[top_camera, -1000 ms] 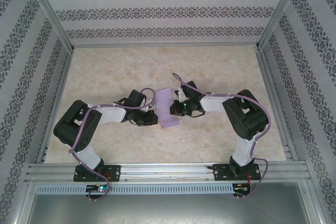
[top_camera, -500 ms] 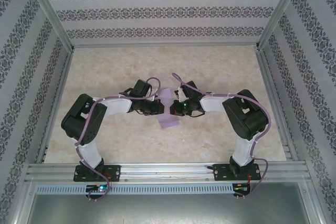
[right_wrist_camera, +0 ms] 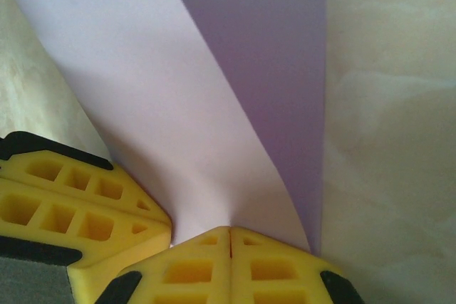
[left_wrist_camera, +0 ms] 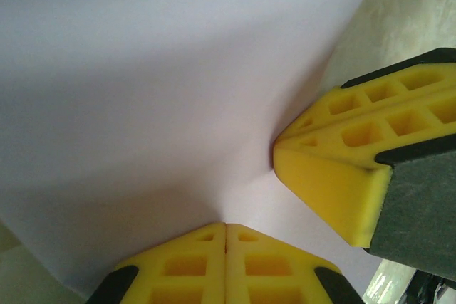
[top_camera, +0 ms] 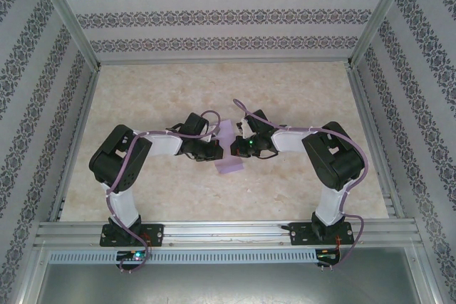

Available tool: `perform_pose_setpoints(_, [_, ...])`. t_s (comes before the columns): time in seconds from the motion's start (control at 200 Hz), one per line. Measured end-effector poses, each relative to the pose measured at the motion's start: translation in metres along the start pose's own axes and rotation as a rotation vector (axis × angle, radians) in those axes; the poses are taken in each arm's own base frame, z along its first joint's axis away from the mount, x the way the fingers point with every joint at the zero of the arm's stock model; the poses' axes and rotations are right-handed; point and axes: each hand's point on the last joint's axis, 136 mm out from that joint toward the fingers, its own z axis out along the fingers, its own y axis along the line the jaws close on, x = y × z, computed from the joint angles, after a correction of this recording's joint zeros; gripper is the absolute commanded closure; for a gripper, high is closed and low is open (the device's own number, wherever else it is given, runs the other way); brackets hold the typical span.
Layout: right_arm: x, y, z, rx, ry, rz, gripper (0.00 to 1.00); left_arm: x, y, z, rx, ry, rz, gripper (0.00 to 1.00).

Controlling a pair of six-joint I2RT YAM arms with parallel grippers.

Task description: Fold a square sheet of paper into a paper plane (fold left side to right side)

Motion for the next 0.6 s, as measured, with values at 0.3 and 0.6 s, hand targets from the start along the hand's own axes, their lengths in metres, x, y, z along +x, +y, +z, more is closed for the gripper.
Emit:
perform_pose_setpoints(0.3, [-0.015,0.015,-0.009,-0.023,-0.023,-0.011,1.00,0.000,0.001,0.000,-0.003,-0.002,0.004,0.95])
perform_pose_setpoints(0.6, [-0.040,0.036,-0.016,-0.073,-0.072,-0.044,1.00,0.000,0.001,0.000,-0.003,-0.001,0.004,0.95])
